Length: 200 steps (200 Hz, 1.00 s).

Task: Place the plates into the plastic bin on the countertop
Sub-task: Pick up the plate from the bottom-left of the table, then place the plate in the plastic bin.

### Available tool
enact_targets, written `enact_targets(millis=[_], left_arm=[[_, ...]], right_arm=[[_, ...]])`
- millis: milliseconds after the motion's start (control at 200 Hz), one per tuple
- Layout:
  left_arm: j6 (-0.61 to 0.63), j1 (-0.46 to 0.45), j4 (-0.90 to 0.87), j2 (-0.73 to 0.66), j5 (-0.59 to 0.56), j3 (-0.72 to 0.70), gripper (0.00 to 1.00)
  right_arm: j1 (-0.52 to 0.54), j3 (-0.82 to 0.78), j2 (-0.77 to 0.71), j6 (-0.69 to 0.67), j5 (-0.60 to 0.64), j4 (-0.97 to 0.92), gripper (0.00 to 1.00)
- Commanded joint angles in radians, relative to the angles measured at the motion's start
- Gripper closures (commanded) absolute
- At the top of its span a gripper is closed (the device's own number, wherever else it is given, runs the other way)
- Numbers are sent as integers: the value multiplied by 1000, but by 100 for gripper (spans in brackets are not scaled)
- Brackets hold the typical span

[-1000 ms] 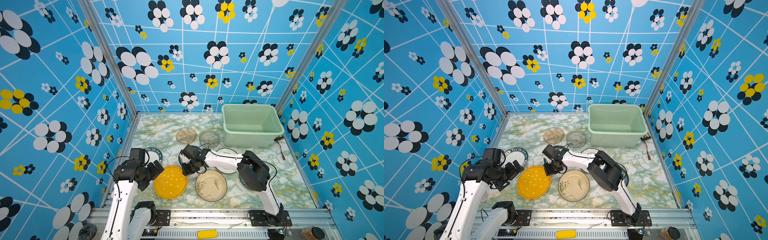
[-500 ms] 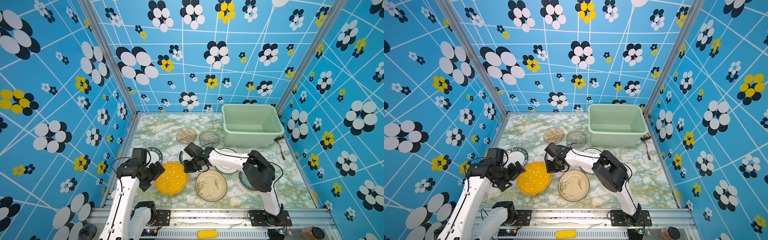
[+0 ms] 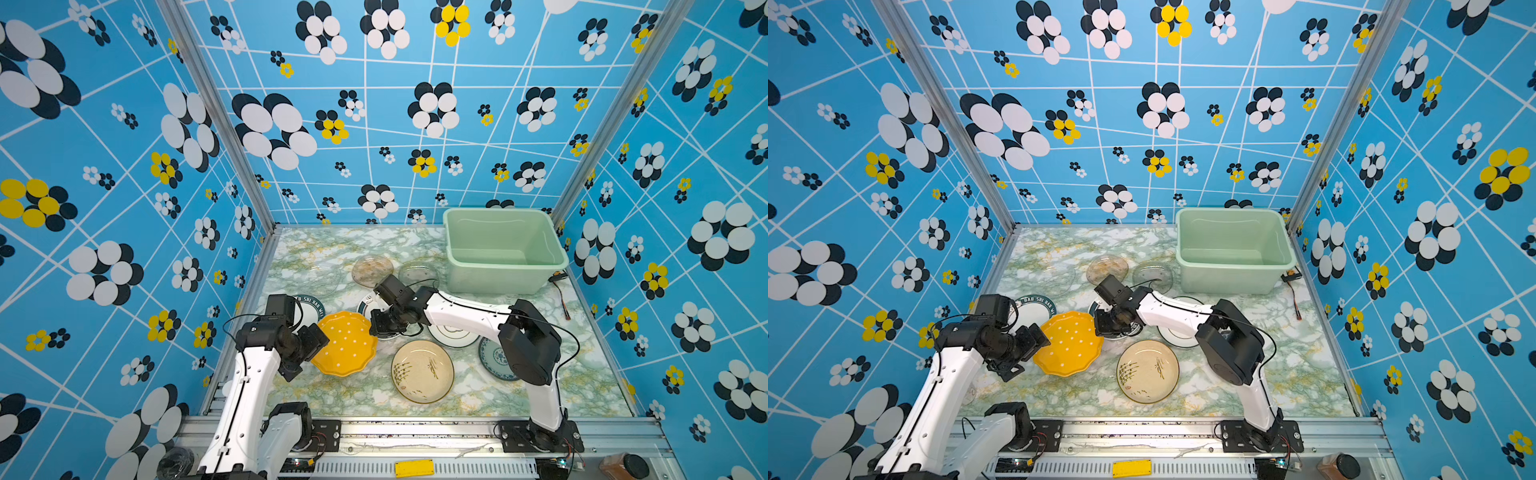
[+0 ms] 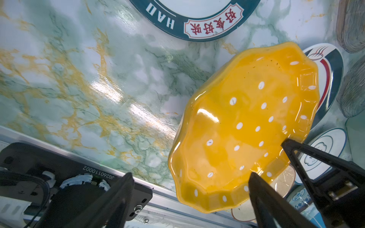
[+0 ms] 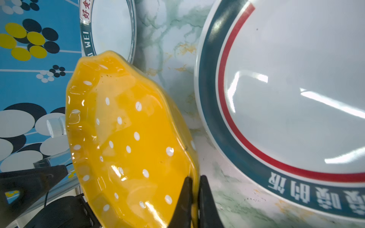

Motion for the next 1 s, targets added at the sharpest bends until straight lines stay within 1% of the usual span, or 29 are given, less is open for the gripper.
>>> enact_targets(millis=[0, 130, 155, 420, 630, 790, 995], left_arm=[[22, 8, 23, -10, 26, -13, 9], [32, 7, 59, -15, 60, -25, 12], [33, 7, 67, -19, 68, -26, 12], [34, 6, 149, -28, 144, -37, 26], [28, 4, 209, -79, 205, -51, 38], [22, 5, 230, -122, 219, -53, 47], [-22, 5, 307, -152, 279, -74, 55]], right_arm=[[-4, 65, -77, 30, -98, 83, 100], [-8, 76, -85, 45, -121, 83, 100], [-9, 111, -88, 47, -125, 83, 100], [-19, 128, -121, 75, -158, 95, 100], [-30, 116, -137, 91, -169, 95, 100], [-43, 99, -147, 101, -163, 93, 100], [-49, 102, -151, 104, -163, 84, 100]])
